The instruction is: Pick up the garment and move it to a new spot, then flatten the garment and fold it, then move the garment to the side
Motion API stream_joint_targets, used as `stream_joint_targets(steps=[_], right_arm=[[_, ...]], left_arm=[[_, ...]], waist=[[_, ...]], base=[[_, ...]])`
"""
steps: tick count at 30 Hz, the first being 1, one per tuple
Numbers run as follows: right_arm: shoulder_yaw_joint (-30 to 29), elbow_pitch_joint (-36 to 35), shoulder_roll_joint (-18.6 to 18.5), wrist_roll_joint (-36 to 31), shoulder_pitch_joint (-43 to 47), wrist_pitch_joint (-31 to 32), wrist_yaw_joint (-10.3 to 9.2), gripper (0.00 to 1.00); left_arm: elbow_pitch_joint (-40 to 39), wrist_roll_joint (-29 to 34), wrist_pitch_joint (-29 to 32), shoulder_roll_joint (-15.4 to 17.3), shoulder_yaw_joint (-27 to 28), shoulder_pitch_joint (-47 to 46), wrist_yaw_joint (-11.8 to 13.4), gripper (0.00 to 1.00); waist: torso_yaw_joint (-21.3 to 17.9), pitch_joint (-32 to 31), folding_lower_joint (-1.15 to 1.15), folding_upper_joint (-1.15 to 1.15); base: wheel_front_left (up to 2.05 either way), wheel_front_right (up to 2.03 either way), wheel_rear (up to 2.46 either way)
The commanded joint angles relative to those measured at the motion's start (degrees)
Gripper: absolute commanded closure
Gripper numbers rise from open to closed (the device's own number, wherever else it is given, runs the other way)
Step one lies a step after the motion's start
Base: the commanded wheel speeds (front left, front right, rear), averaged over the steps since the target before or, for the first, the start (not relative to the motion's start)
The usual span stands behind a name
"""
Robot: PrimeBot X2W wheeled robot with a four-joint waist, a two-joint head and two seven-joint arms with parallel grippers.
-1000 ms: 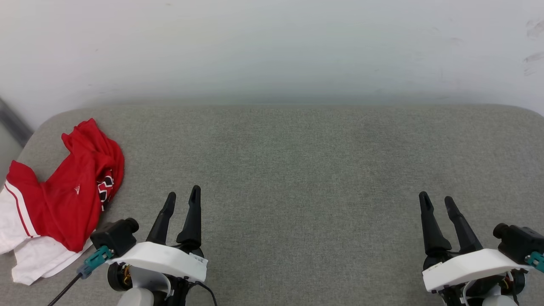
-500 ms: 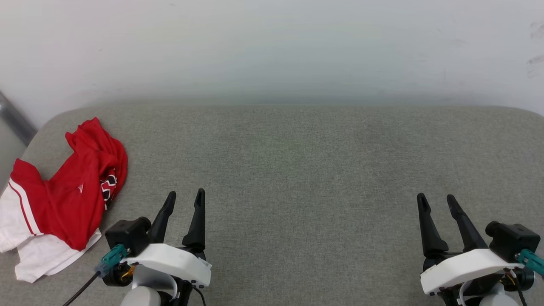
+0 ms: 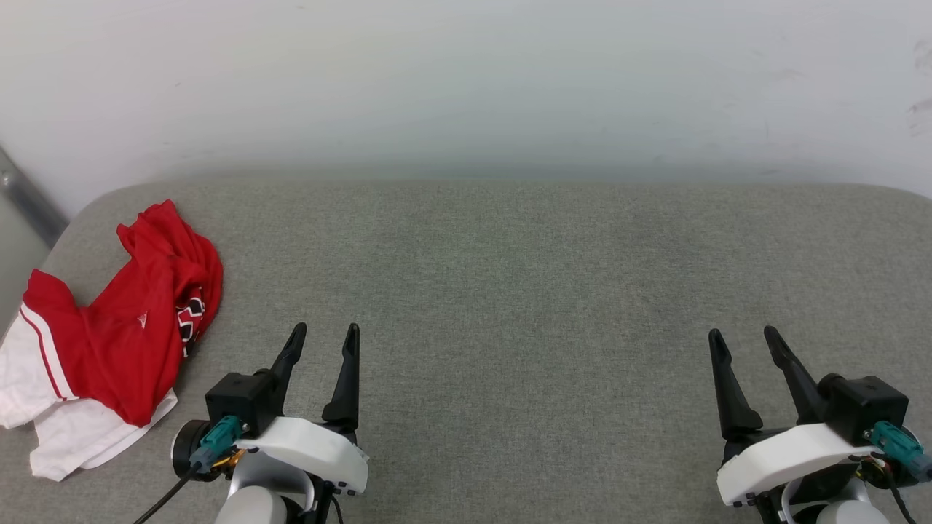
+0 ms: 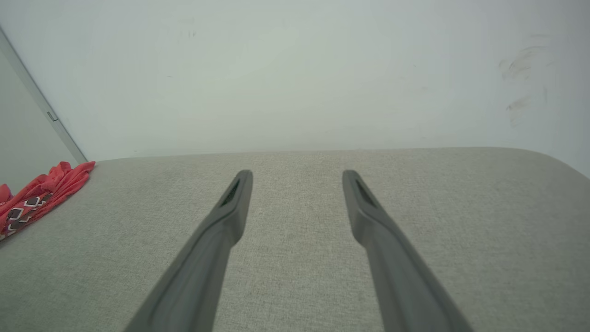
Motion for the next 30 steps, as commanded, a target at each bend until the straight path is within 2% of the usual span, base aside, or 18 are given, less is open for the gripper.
stream_joint_targets(steps=[1,18,26,30], right_arm=[[0.0,-0.6,0.0,-1.2,0.1,0.1,0.11,0.0],[0.3,-1.4,0.1,-6.7,0.6,-0.1,0.07,0.0],[0.3,-1.2,0.1,-8.1,0.8,-0.7,0.07,0.0],[0.0,-0.8,0.1,-6.6,0.8,-1.0,0.07,0.0]], left_arm=[[0.1,1.4,-0.6,0.3,-0.3,-0.9,0.3,0.0],[2.7,8.7,-2.5,0.3,-1.0,-1.7,0.8,0.0],[4.1,9.9,-3.3,-0.1,-0.8,-2.1,0.6,0.0],[5.0,8.9,-3.3,-0.2,-0.5,-2.4,0.5,0.0]], waist=[[0.0,0.0,0.0,0.0],[0.4,-0.1,0.0,0.0],[0.6,0.0,0.0,0.0],[0.7,-0.1,0.0,0.0]], base=[[0.0,0.0,0.0],[0.0,0.0,0.0],[0.0,0.0,0.0],[0.0,0.0,0.0]])
